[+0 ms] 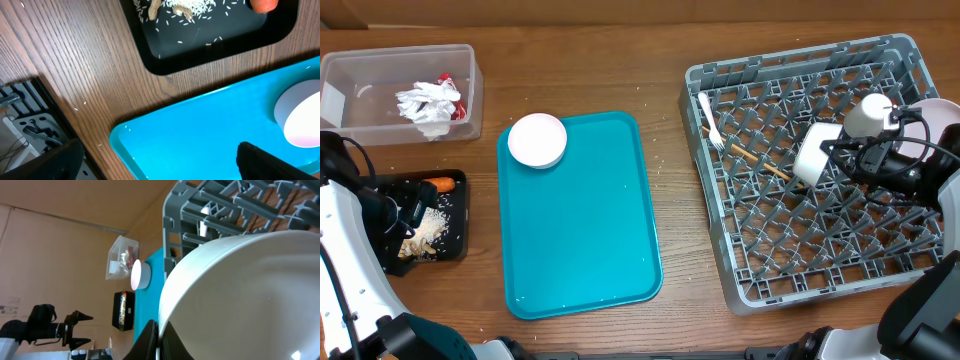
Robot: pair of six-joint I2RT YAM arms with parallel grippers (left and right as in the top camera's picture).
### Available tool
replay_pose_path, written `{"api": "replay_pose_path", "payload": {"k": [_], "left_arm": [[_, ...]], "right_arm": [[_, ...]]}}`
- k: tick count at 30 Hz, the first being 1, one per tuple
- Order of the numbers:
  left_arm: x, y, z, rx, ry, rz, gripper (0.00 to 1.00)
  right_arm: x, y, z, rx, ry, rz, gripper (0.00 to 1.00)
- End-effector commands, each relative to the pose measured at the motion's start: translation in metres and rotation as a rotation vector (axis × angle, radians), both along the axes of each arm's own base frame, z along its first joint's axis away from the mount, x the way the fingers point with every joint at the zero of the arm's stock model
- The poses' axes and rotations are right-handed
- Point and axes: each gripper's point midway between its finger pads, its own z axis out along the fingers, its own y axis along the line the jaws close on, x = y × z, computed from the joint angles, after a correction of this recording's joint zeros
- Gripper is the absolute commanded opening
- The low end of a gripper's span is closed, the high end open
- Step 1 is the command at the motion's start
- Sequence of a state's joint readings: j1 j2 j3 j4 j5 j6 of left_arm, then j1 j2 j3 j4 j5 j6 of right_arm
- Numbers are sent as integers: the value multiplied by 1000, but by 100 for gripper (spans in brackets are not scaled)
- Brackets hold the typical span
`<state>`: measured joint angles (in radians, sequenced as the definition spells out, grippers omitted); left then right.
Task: Sort waste into correct bins and load items into the dishwasher rack
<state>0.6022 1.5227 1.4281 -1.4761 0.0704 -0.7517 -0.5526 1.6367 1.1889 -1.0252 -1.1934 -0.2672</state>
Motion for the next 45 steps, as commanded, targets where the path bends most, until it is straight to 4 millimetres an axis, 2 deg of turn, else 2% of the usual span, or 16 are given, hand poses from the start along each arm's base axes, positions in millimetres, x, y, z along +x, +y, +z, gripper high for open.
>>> {"api": "replay_pose_path", "payload": {"k": [1,7,13,19,23,27,32,37,40,45], "left_arm": [[-1,0,-1,1,4,-16,100],[-1,0,-1,1,4,-15,100],[-1,0,-1,1,4,-16,100],[-1,0,-1,1,4,-15,100],[-1,0,-1,1,4,-16,100],[-1,0,-1,1,4,-15,100],[-1,0,-1,1,4,-16,100],[-1,0,-1,1,4,-15,100],[0,0,-1,1,3,-15,100],[0,0,-1,1,3,-15,100]], "right_arm": [[-1,0,-1,-8,-6,3,4],[1,-6,-5,-3,55,-40,11],[4,-35,-24,-101,219,-172,12],[5,-57,-23,-197,335,-281,12],[-3,-76,-23,-281,450,-384,11],[-19,-94,-23,-366,587,-488,11],[-39,-109,-13,-433,715,-599,11],[-58,-120,9,-508,770,-702,11],[-66,-116,25,-517,739,-716,12],[-74,-99,43,-534,690,-696,22]]}}
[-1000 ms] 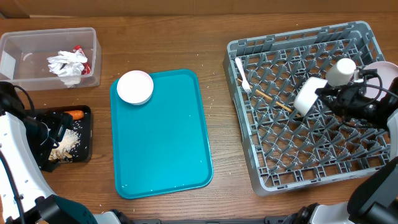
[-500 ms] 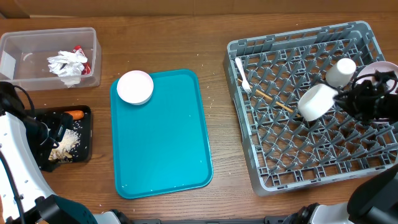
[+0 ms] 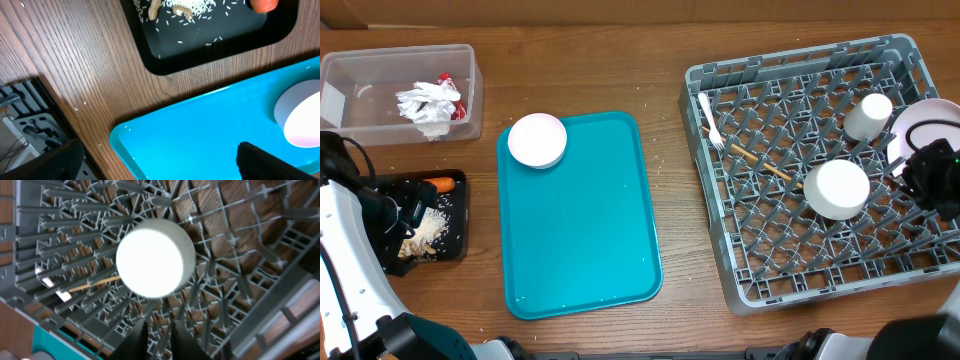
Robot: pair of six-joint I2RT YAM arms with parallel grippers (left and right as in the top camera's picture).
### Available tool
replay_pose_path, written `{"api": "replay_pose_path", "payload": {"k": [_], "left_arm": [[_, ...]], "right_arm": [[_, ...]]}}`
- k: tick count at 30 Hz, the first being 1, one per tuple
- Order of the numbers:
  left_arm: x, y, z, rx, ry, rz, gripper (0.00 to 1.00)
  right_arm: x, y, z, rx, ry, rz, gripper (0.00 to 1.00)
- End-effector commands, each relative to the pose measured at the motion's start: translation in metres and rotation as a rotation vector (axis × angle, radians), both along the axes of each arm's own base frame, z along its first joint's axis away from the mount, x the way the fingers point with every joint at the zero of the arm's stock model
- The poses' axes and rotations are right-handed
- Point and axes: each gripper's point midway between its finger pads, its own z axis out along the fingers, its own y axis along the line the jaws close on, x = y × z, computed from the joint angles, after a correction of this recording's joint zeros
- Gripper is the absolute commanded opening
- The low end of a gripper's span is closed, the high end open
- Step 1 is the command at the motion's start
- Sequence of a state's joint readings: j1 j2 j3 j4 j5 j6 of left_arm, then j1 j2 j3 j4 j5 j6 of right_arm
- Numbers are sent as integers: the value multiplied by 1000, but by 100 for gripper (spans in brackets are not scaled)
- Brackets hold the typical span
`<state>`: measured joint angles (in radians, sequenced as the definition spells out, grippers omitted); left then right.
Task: Sort waste into correct bins and load items into the dishwasher rack
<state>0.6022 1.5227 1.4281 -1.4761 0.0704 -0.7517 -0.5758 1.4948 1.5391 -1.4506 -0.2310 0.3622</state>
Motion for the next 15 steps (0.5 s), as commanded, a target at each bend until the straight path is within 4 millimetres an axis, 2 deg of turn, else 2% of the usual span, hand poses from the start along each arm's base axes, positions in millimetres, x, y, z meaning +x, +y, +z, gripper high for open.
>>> {"api": "replay_pose_path", "payload": {"k": [1,3,5,7,8,10,15], "left_arm": [[0,0,-1,1,3,-16,100],[0,0,-1,1,3,-15,100],[0,0,-1,1,3,-15,100],[0,0,-1,1,3,-16,100],[0,0,-1,1,3,-16,100],[0,0,-1,1,3,-16,100],[0,0,-1,1,3,-15,100]], "right_arm": [[-2,9,25,-62,-53,26,24],[-1,24,28,-65,-59,73,31],[1,42,31,-65,-65,133,45],[7,66,32,-50,-76,216,70],[10,80,33,-36,-83,263,75],[15,108,34,-10,-103,367,77],[22,193,41,19,-182,668,77]]}}
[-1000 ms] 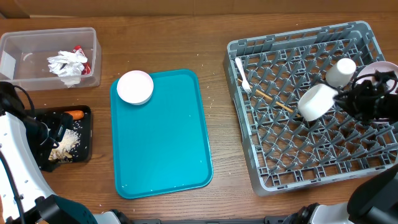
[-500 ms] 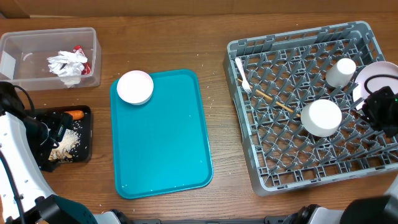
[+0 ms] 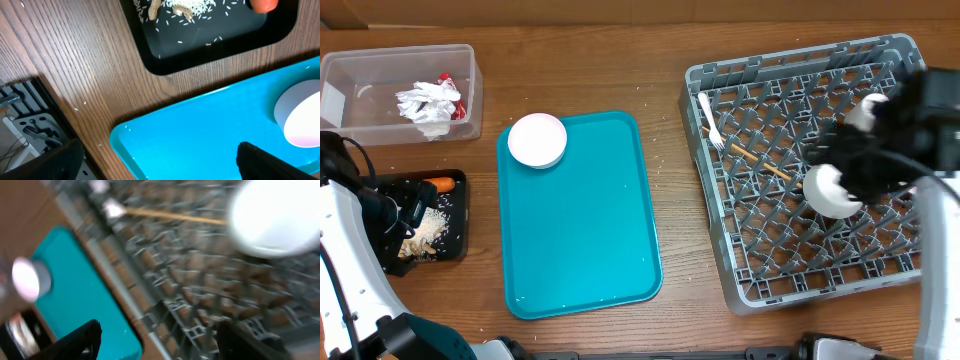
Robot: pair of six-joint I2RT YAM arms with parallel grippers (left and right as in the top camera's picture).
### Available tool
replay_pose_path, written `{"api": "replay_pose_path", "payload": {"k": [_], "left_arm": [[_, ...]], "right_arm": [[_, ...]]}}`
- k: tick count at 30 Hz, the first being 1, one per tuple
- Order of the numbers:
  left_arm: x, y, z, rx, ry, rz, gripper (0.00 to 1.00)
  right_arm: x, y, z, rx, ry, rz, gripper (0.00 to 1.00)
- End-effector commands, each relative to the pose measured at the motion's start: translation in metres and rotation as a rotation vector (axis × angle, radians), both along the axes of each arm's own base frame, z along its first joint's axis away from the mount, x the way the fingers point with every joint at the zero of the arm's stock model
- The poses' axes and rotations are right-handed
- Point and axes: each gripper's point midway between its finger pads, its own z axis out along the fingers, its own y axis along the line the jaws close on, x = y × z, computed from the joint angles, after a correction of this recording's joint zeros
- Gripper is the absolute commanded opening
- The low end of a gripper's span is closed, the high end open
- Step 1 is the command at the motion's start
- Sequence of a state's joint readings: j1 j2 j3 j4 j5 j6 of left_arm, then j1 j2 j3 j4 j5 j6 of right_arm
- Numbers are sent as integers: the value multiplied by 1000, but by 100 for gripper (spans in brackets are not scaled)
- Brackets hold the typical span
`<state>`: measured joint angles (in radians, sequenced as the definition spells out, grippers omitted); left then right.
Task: Sort waste into correct bins and load items into the dishwasher rack
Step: 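Open the right gripper and pull it back toward the rack's left edge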
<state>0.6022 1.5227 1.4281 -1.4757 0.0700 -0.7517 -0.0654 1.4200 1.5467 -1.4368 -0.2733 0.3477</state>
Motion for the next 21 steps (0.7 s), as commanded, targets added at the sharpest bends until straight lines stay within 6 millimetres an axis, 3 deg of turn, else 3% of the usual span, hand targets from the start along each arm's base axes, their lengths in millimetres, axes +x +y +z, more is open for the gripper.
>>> {"api": "replay_pose_path", "payload": {"k": [1,6,7,13,16,21], "left_arm": [[0,0,-1,0,4,-15,100],[0,0,-1,0,4,-16,100],[0,0,-1,0,4,-16,100],[0,0,-1,0,4,-15,100],[0,0,-1,0,4,-15,100],[0,0,-1,0,4,-16,100]], "right_arm": [[0,55,17,28,-87,192,78],[-1,135,20,43,-176,440,93],[-1,149,18,40,-185,470,99],[2,221,-11,50,-185,620,100],[0,244,-38,38,-129,669,100],[-6,252,-79,6,1,673,100]]}}
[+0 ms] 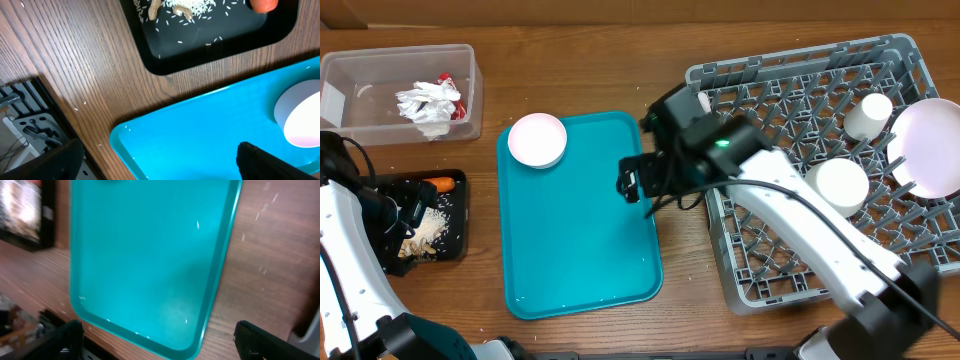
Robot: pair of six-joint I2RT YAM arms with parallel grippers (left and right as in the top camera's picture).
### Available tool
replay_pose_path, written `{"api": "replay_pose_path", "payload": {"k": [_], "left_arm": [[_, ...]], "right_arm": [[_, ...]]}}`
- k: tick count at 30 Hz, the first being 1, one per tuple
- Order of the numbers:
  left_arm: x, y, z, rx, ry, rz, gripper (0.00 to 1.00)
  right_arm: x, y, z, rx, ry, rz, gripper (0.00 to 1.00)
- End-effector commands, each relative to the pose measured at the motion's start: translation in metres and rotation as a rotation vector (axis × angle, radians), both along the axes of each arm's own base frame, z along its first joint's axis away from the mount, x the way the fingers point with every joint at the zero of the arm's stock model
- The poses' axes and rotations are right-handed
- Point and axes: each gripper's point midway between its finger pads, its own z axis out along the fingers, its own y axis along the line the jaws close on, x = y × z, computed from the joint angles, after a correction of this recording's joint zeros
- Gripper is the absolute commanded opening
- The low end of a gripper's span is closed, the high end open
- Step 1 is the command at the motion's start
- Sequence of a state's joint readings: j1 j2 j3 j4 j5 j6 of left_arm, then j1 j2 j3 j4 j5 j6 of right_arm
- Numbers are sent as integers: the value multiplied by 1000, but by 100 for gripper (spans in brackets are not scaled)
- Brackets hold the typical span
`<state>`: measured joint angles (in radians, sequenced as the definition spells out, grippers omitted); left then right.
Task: Sort waste into correct bins and load items into the dishwasher rack
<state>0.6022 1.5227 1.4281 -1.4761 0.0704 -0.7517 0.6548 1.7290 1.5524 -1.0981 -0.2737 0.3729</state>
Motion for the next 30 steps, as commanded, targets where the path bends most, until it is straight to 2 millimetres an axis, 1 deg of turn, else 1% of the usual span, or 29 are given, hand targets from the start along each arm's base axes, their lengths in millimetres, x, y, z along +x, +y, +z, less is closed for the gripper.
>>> {"api": "replay_pose_path", "payload": {"k": [1,3,5,7,9,12,16,21,23,27,30], "left_arm": [[0,0,-1,1,3,-16,100],[0,0,-1,1,3,-16,100],[0,0,-1,1,3,-16,100],[0,0,-1,1,3,-15,100],[0,0,-1,1,3,-16,100],[0,0,-1,1,3,-15,100],[0,0,-1,1,3,-16,100],[0,0,-1,1,3,-16,100],[0,0,-1,1,3,-16,100],[0,0,-1,1,3,-16,100],[0,0,-1,1,3,-16,100]], "right_arm": [[2,1,-14,-36,43,-28,99],[0,-10,-24,-104,68,-68,94],[2,-29,-30,-198,67,-145,92],[3,-47,-33,-282,58,-195,92],[4,-60,-34,-334,53,-215,92],[12,-80,-34,-406,18,-250,92],[25,-104,-34,-468,-15,-277,93],[37,-128,-34,-476,-1,-329,91],[40,-135,-35,-470,12,-349,85],[37,-132,-43,-415,56,-333,82],[35,-130,-56,-405,69,-328,78]]}}
